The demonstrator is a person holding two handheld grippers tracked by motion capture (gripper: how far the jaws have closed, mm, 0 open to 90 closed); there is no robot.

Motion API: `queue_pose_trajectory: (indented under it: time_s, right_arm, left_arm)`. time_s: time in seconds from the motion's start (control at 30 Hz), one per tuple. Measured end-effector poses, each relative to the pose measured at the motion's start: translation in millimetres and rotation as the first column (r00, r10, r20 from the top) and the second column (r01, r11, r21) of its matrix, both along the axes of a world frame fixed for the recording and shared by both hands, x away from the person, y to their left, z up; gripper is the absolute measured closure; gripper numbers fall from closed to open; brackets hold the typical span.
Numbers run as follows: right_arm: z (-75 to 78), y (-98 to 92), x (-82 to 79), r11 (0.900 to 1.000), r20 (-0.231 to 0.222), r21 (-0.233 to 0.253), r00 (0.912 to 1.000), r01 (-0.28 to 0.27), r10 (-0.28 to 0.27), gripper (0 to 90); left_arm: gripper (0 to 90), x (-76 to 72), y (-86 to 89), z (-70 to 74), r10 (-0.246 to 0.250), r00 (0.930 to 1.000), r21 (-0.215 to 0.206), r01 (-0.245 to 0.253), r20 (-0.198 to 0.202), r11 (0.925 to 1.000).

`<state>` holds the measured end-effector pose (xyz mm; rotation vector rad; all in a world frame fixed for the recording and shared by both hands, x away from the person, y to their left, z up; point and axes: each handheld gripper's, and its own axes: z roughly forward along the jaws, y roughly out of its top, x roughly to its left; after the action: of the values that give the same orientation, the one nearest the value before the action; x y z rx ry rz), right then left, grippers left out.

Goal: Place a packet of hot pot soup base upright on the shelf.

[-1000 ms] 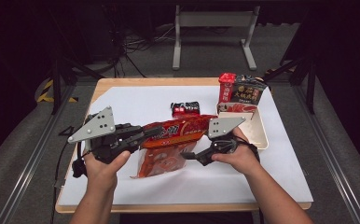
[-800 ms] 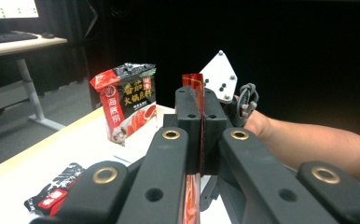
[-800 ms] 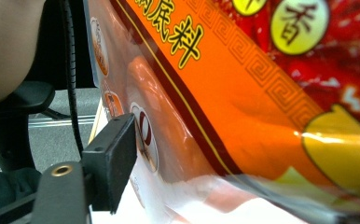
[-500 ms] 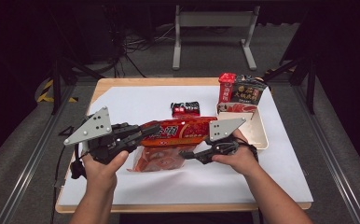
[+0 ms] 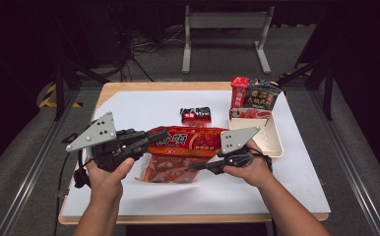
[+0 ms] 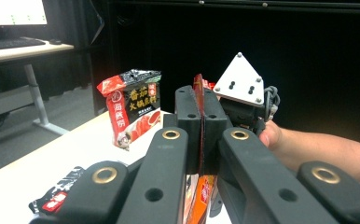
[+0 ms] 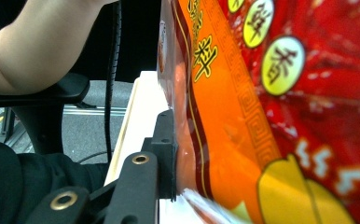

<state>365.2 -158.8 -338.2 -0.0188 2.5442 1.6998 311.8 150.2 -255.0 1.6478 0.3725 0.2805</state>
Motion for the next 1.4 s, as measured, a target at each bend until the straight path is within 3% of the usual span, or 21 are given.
queue_pose_trajectory:
  time_s: [0.17,0.33,0.4,0.53,0.8,1.1,1.4]
  right_arm:
    - [2.4,-0.9,-1.1,1.0,0.0,-0.016,0.9999,0.013,-0.013,70.2]
    - [5.5,-3.4,-2.0,0.999,-0.035,-0.035,0.9992,0.017,-0.018,70.4]
    - [7.5,-4.2,-3.5,0.998,-0.04,-0.048,0.9987,0.028,-0.03,70.5]
    - [10.8,-5.2,-4.7,0.997,-0.04,-0.068,0.9981,0.043,-0.046,70.5]
    - [18.6,-17.2,-2.5,0.99,-0.05,-0.089,0.9927,0.105,-0.11,70.5]
    - [39.5,-34.0,2.6,0.98,-0.038,-0.117,0.9853,0.161,-0.166,70.5]
    - [53.8,-49.0,10.9,0.968,-0.076,-0.129,0.9715,0.214,-0.224,70.4]
  left_arm:
    - [90.0,1.9,0.5,-0.4,0.01,0.9999,0.009,-0.01,-0.011,0.9999]
    - [88.3,4.3,0.5,-1.8,0.032,0.9995,0.027,-0.031,-0.009,0.9991]
    - [84.0,7.1,0.5,-3.3,0.03,0.9994,0.025,-0.029,-0.018,0.9993]
    - [65.7,10.8,-1.8,-5.7,0.054,0.9981,0.047,-0.053,-0.029,0.9975]
    - [49.5,23.3,4.1,-14.7,0.078,0.9942,0.077,-0.072,-0.074,0.9944]
    - [47.4,33.6,13.9,-23.8,0.12,0.9888,0.087,-0.112,-0.089,0.9899]
    - [45.4,44.6,19.2,-36.9,0.152,0.9827,0.121,-0.139,-0.105,0.9829]
